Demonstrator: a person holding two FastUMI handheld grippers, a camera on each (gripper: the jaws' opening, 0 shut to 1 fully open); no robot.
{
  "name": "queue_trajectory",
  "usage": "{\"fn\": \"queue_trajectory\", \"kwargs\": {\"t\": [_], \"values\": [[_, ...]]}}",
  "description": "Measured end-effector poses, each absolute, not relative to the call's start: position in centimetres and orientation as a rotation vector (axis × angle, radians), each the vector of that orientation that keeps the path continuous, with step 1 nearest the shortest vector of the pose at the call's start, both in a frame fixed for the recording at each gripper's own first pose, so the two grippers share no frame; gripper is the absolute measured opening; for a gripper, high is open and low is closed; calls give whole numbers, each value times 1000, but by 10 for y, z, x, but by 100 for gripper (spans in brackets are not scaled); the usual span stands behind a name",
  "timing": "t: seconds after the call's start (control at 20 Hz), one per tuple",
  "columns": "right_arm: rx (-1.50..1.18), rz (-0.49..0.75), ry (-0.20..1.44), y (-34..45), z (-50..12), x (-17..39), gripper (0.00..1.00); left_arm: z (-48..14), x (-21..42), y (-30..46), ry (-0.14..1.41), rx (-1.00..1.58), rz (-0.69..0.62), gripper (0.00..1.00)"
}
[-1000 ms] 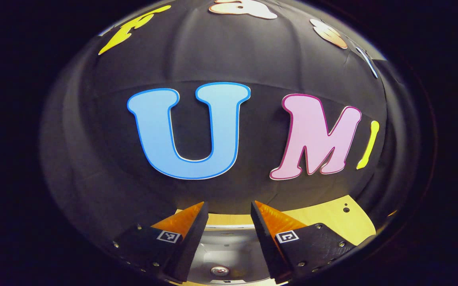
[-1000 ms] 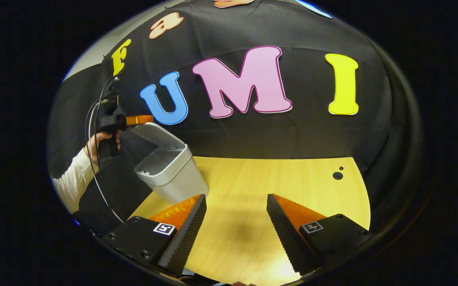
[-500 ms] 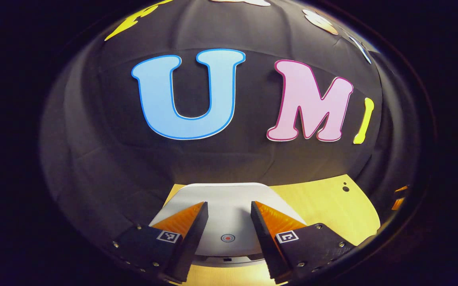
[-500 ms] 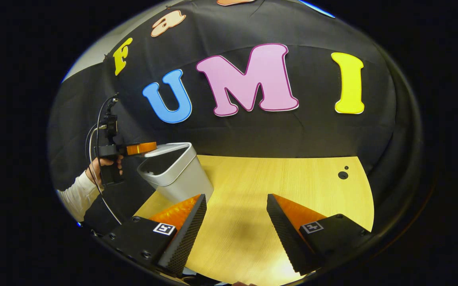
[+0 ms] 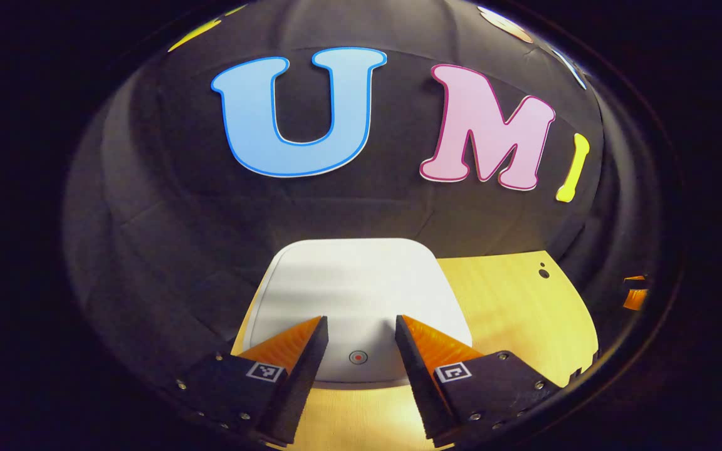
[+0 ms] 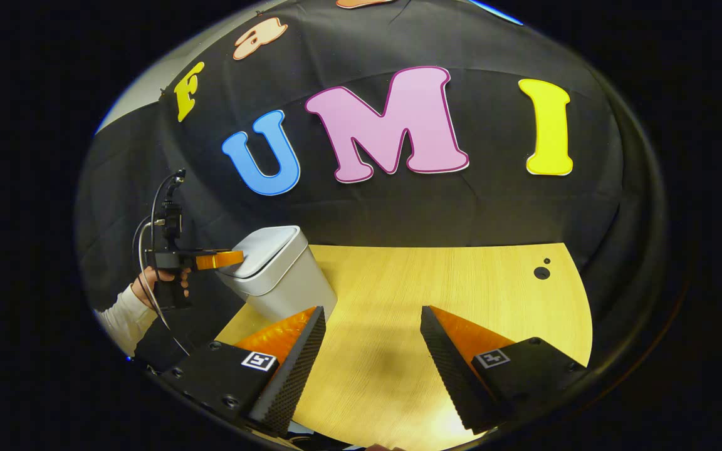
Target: Press the lid of the desktop garbage bin to open it, pick up the crumpled paper on the desktop and throw it into the bin, then pick up the pop can on the desktop and drop it into the bin, and finally close the garbage bin lid.
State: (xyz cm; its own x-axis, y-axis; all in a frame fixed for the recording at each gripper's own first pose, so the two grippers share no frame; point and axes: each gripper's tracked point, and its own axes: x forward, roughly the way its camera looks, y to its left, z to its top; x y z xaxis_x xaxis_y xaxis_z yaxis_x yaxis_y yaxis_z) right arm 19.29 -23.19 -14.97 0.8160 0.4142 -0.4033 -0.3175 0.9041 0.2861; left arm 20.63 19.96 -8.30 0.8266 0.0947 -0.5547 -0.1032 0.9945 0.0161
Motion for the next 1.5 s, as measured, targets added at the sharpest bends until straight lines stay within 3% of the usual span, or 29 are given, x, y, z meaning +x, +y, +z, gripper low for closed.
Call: {"fn": "queue_trajectory", "kwargs": {"t": [0.9, 1.0, 1.5], "values": [[177, 392, 481, -238, -157, 170, 99, -88, 208, 194, 564, 20, 125, 73], [164, 385, 469, -241, -155, 168, 98, -73, 204, 181, 498, -7, 113, 78], [130, 327, 341, -237, -118, 150, 99, 20, 156, 115, 229, 90, -3, 79]]}}
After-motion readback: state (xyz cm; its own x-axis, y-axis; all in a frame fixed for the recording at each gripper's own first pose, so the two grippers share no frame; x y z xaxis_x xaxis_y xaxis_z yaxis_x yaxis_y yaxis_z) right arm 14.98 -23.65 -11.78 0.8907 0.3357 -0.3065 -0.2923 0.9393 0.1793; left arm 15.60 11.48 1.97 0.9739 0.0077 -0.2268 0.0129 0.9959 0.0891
